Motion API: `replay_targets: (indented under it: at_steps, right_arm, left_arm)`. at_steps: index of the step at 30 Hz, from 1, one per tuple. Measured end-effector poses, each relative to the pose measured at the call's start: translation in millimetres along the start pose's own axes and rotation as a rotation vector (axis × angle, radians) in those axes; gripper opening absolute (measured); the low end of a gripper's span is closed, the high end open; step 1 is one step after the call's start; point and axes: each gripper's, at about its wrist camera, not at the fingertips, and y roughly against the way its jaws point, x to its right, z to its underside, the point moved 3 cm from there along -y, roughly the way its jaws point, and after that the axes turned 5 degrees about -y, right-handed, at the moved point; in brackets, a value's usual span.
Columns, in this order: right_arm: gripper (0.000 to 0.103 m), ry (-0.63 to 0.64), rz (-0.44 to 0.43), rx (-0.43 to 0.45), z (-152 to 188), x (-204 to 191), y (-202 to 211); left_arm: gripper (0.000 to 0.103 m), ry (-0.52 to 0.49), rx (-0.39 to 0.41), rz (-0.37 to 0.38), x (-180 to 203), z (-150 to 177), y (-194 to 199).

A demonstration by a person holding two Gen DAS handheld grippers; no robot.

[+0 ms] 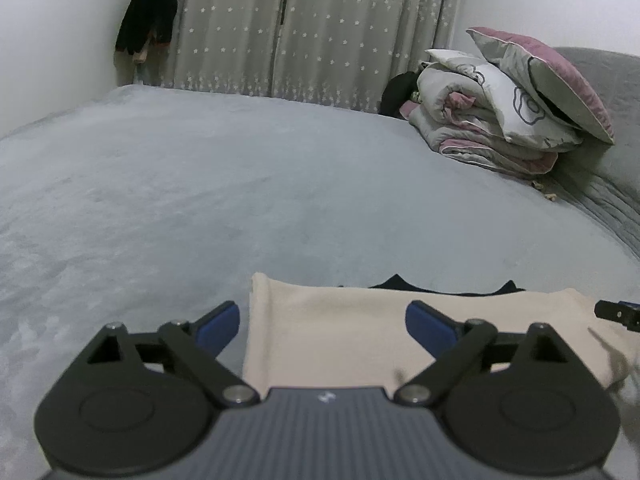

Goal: Fold clothes
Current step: 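Withdraw both tools and bring the left tool back toward the folded bundle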

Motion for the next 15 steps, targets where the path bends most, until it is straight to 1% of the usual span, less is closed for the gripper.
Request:
replay_targets:
  at_steps: [2, 3, 6, 9, 11, 15]
  right_arm:
    - [0.06, 0.002, -0.011, 0.007, -1, -4, 6]
    - [0.06, 0.002, -0.016, 0.01, -2, -7, 9]
    - [0.061, -0.002, -0.032, 0.014, -2, -14, 17]
    - [0.067, -0.013, -0.052, 0.011, -2, -20, 21]
    - [0.067, -0.011, -0.063, 0.009, -1, -25, 23]
    - [0.069, 0.012, -0.075, 0.004, 2, -37, 23]
  left_arm:
    - [0.102, 0.015, -0.02, 0.009, -1, -1, 5]
    - [0.102, 0.024, -0.031, 0.013, -3, -1, 6]
    - [0.103, 0.067, -0.08, 0.025, -10, 1, 10]
    - [0.103, 0.134, -0.138, 0.06, -19, 5, 10]
    - [0.103, 0.183, -0.167, 0.087, -25, 9, 7]
    - [0.103, 0.263, -0.213, 0.118, -35, 16, 0]
